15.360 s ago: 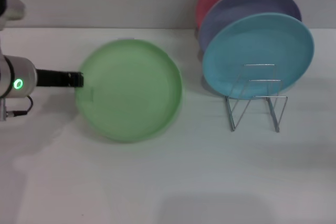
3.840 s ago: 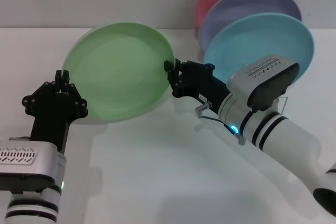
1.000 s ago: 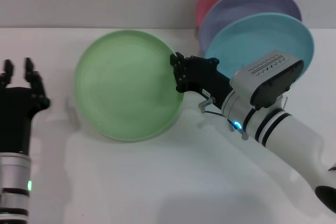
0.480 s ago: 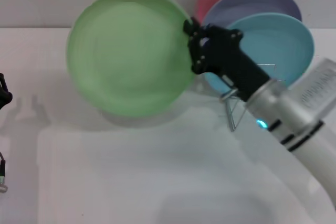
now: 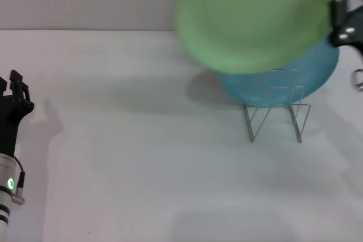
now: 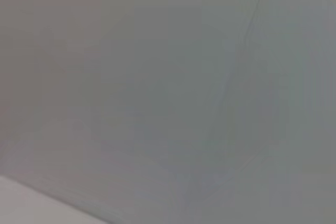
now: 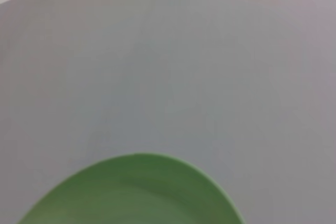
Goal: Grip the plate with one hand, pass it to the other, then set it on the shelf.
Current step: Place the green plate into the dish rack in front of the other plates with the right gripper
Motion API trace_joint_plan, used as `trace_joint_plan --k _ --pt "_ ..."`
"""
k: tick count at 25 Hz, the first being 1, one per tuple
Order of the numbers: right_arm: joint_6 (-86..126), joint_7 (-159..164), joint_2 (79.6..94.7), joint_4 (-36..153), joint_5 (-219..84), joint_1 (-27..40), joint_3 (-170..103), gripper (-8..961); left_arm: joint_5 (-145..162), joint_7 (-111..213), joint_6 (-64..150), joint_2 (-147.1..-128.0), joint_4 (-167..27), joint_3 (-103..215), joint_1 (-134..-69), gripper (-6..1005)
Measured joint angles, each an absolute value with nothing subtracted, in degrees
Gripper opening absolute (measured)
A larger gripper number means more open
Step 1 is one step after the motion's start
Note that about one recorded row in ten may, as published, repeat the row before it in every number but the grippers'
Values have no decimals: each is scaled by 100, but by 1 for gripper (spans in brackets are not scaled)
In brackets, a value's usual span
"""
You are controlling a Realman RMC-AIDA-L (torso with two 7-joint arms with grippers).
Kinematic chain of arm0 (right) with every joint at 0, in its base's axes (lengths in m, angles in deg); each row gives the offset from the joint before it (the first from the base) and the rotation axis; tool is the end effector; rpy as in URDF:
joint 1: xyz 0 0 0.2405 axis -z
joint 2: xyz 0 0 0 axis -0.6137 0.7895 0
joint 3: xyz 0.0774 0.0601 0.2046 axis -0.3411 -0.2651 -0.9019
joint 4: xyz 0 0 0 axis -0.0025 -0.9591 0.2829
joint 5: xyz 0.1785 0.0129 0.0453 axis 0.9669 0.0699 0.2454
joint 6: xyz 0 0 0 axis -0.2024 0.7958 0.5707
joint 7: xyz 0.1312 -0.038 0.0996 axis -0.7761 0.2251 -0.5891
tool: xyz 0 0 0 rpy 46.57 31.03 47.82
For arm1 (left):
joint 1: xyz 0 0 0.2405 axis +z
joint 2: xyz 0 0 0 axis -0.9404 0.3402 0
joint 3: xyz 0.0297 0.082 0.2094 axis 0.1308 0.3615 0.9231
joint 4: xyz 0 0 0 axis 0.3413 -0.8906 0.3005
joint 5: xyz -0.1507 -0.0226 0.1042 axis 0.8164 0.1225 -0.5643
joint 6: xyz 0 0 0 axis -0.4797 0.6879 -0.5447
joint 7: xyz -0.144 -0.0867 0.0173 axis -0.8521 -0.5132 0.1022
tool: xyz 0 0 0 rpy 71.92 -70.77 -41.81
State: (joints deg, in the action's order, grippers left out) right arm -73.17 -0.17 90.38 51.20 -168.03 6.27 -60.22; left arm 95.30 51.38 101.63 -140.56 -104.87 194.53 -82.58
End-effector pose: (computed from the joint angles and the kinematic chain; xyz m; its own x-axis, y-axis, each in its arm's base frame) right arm 0.1870 0.3124 0.0538 0.5560 0.5914 -0.5841 -0.4237 -0.4029 -0.8113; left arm -0.2755 0.2953 0.0010 0.4142 -0.0595 0.9082 0.9094 0.0693 -0.4101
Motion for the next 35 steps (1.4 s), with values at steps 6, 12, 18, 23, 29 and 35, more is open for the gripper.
trace_joint_plan --k 6,12,18,23,29,35 --pt "-8046 -717 9136 6672 -16770 534 -6193 23 9492 4721 9896 -14061 -10525 19434 -8243 305" --pt "-8423 -692 9196 7423 -16766 536 -6127 22 9435 4708 9871 -14106 -10614 19527 -8301 298" --pt "-8414 -184 9200 7688 -16789 569 -6023 22 9151 4296 9822 -14107 -10700 19560 -8303 302" --pt "-8242 -34 9201 7754 -16797 614 -5660 22 9027 4103 9772 -14107 -10706 19564 -8301 307" --pt "-8063 102 9216 7882 -16807 670 -5411 21 9025 4101 9709 -14119 -10706 19572 -8307 314" --pt "-7857 326 9230 7902 -16817 767 -5235 21 9024 4099 9707 -14129 -10719 19580 -8316 320"
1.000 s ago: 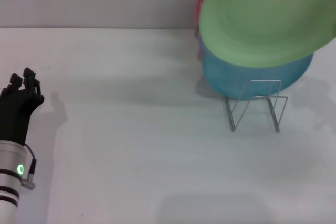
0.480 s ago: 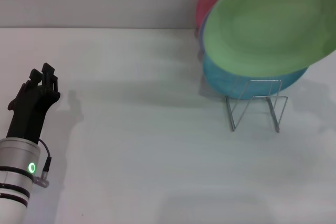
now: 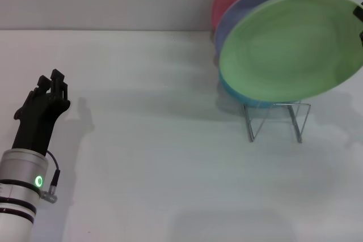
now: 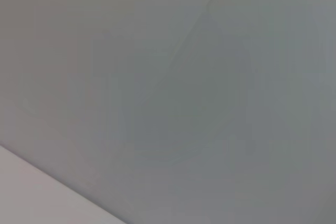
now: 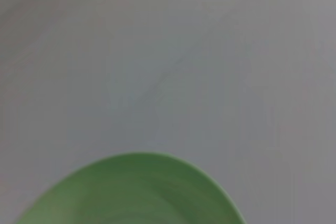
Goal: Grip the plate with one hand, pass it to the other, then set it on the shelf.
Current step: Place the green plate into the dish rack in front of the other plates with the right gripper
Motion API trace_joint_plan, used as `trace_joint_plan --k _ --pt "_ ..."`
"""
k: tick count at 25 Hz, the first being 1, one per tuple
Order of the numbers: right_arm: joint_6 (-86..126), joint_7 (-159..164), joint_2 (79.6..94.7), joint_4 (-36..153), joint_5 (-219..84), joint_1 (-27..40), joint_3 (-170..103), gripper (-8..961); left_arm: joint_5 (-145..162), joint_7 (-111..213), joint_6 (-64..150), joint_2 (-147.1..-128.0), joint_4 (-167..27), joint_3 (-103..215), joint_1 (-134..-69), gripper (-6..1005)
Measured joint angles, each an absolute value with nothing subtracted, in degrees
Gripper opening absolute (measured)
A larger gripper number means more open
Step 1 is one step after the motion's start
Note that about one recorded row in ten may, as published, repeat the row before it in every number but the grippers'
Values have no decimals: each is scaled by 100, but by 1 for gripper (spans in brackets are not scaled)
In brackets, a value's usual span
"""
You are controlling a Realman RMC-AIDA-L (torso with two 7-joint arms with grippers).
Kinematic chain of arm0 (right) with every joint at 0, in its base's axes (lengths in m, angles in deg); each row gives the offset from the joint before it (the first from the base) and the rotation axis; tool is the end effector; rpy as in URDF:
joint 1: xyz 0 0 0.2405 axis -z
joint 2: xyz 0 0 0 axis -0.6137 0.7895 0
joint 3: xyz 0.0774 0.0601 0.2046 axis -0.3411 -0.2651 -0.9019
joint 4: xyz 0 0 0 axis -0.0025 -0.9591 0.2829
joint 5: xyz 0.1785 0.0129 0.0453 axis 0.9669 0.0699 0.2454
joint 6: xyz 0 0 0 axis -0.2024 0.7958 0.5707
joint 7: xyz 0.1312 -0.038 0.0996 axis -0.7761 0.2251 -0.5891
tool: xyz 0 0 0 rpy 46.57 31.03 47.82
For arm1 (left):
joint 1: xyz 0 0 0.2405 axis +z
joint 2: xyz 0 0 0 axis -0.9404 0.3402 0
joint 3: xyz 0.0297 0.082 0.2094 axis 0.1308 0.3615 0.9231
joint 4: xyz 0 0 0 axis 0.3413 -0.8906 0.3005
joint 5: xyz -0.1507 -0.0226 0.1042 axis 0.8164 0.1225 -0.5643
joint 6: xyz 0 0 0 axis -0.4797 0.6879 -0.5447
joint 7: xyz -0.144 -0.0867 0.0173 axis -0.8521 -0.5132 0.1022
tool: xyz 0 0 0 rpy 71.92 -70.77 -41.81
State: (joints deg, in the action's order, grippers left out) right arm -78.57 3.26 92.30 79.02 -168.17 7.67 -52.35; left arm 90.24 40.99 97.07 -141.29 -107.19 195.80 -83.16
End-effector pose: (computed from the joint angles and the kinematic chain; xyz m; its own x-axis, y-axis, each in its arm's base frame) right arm 0.2244 0.2983 0.0819 0.7332 0.6535 -0.1879 0.0149 -0.2917 -0.9564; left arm -0.2503 0.2976 -0.0268 0.2389 0.0291 0.9706 0.9702 -0.0500 -0.2373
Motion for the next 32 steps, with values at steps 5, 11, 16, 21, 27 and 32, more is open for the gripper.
trace_joint_plan --k 5,11,16,21,27,32 --pt "-7787 345 9202 7941 -16818 804 -5206 22 9025 4099 9707 -14127 -10749 19586 -8377 325" --pt "-7767 558 9192 7961 -16824 852 -5080 22 9025 4099 9707 -14126 -10757 19589 -8459 331" --pt "-7740 680 9204 7967 -16826 923 -4991 22 9025 4099 9707 -14126 -10759 19581 -8482 337" --pt "-7718 985 9244 7964 -16826 979 -4962 21 9025 4097 9707 -14126 -10758 19571 -8482 342" --pt "-7559 1257 9281 7923 -16826 1043 -4807 21 9025 4095 9707 -14120 -10758 19563 -8480 348" --pt "-7391 1303 9312 7909 -16829 1061 -4698 21 9025 4058 9707 -14116 -10746 19554 -8491 353"
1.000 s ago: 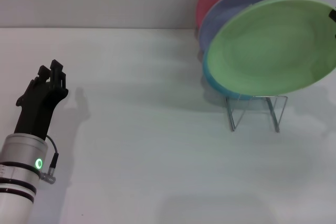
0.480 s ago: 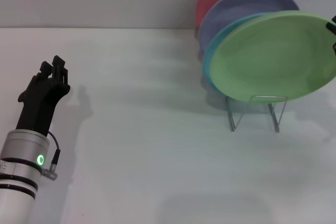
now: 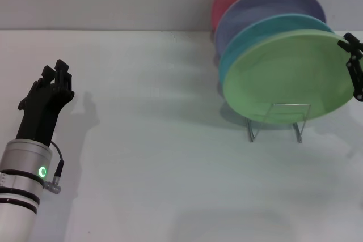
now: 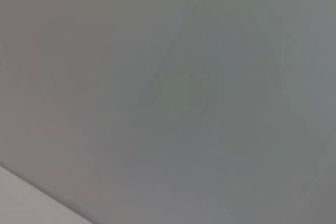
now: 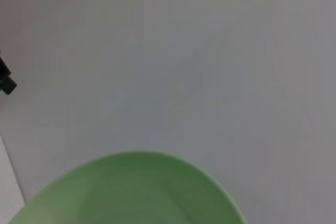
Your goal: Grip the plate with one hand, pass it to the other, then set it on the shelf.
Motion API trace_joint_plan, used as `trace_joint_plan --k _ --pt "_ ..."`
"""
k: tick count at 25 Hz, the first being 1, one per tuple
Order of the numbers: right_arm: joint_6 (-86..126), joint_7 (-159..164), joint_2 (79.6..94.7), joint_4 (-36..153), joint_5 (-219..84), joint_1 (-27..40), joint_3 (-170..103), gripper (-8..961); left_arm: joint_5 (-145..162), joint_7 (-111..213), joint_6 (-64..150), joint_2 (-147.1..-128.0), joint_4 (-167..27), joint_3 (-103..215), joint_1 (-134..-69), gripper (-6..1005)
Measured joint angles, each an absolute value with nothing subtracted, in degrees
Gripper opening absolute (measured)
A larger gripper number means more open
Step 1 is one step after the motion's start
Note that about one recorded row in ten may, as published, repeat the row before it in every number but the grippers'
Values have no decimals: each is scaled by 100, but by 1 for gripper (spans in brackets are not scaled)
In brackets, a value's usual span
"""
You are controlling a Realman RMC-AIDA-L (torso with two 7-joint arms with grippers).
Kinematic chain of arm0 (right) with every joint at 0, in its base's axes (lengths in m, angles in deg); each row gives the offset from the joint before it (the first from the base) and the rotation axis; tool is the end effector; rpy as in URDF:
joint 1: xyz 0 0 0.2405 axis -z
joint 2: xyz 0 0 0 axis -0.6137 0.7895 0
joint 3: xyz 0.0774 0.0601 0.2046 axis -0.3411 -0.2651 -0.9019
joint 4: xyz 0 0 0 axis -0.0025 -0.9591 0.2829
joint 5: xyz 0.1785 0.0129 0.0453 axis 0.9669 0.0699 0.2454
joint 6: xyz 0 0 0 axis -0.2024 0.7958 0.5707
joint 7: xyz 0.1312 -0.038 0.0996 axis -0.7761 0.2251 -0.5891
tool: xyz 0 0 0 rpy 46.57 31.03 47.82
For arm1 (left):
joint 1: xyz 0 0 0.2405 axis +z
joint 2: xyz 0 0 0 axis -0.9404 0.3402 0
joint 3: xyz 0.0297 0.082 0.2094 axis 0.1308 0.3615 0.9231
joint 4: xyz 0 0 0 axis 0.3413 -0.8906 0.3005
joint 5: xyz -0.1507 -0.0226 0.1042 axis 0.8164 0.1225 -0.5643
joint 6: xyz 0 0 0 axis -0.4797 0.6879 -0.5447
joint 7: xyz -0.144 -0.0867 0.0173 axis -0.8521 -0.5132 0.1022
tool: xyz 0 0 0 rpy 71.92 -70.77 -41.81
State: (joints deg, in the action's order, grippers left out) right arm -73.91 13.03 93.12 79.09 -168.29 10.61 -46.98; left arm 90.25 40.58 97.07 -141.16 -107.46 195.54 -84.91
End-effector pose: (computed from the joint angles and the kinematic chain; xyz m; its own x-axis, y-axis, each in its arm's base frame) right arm 0.2416 0.2919 0.0625 0.7772 0.6283 -0.0328 0.1725 -0.2629 -0.9493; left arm -0.2408 0.3059 -0.0252 0.2299 0.0177 0.9731 0.9705 -0.0784 -0.2279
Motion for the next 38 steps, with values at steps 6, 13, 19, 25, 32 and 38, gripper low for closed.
trace_joint_plan --k 6,13,19,25,32,38 --pt "-7199 1264 9323 7888 -16835 1070 -4544 36 9025 4024 9707 -14108 -10733 19556 -8510 360" --pt "-7024 1187 9318 7895 -16835 1076 -4398 138 9025 4021 9656 -14109 -10721 19537 -8577 367" --pt "-7295 53 9294 8164 -16800 1075 -4396 229 9025 4020 9621 -14109 -10709 19532 -8612 373" --pt "-7646 -1023 9218 8395 -16808 1046 -4400 289 9025 4020 9585 -14102 -10700 19527 -8658 379" --pt "-9116 -3791 9003 8362 -14860 1510 -4597 286 9006 4032 9698 -14095 -10611 19518 -8698 387" --pt "-7906 -4866 8924 7921 -13249 1841 -4615 368 8142 4077 10462 -14112 -10142 19510 -8798 393"
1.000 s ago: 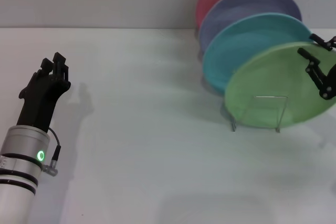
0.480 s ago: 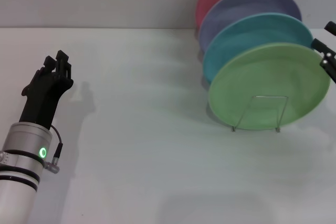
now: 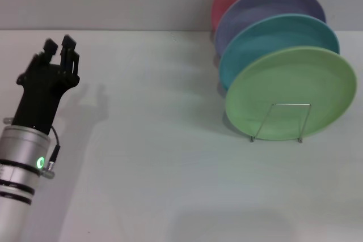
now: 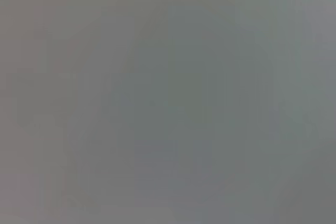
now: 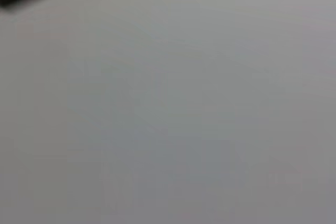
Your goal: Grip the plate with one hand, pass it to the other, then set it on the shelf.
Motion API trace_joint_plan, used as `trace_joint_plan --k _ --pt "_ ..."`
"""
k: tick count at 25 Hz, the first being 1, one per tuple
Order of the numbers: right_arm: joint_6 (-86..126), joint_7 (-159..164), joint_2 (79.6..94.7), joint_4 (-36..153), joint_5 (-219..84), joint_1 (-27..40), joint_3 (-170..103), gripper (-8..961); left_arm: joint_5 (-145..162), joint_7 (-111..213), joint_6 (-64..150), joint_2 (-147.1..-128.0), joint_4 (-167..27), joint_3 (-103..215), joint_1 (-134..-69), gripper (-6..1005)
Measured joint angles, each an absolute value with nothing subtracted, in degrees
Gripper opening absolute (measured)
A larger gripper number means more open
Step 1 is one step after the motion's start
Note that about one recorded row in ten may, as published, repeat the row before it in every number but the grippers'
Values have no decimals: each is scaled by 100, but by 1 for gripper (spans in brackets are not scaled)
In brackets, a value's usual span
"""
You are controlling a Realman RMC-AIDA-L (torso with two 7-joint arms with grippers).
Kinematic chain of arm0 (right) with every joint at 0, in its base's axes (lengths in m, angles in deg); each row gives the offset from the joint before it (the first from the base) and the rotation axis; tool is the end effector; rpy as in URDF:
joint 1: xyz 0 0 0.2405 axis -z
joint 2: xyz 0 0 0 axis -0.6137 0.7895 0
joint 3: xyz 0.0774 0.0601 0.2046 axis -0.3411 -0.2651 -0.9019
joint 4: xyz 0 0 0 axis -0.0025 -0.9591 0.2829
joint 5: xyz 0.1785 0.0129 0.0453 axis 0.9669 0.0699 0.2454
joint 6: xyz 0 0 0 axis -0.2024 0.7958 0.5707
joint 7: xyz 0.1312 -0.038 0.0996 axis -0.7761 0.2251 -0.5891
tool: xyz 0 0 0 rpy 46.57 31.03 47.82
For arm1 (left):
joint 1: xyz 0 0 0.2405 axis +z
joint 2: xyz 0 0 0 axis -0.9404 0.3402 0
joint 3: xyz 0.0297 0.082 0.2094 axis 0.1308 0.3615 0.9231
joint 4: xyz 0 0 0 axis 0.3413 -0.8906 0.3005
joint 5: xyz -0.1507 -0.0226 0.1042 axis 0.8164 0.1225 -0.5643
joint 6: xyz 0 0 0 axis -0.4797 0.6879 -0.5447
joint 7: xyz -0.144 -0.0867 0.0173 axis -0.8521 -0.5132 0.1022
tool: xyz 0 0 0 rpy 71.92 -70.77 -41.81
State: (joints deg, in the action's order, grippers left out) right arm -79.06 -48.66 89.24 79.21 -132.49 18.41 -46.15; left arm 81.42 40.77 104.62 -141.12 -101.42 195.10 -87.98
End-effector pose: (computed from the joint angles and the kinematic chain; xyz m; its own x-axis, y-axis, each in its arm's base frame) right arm 0.2762 0.2570 0.1854 0.4074 0.5292 -0.7442 -0.7237 -0.3100 -0.6166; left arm -0.2215 0.3114 -0.0127 0.3612 -0.0946 0.9277 0.8984 -0.2312 -0.3734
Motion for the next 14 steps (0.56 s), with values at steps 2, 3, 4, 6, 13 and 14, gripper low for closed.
trace_joint_plan --k 2,3,4,6,13,14 --pt "-7301 -4870 8900 7648 -12907 1905 -4616 395 7950 4085 10749 -14114 -9953 19465 -8837 395" --pt "-6796 -4751 8884 7393 -12599 1931 -4618 409 7930 4087 10799 -14111 -9917 19424 -8842 396" --pt "-6796 -4751 8884 7393 -12599 1931 -4618 427 7903 4090 10825 -14105 -9884 19356 -8844 419" --pt "-6233 -4294 8946 7106 -12034 1903 -4633 464 7705 4094 10904 -14090 -9661 19023 -8855 466" --pt "-5675 -3009 9340 6723 -11124 1584 -4610 593 7096 4141 11195 -14081 -8896 18404 -9076 629" --pt "-5675 -3009 9340 6723 -11124 1584 -4610 593 7065 4163 11201 -14081 -8790 18346 -9117 652"
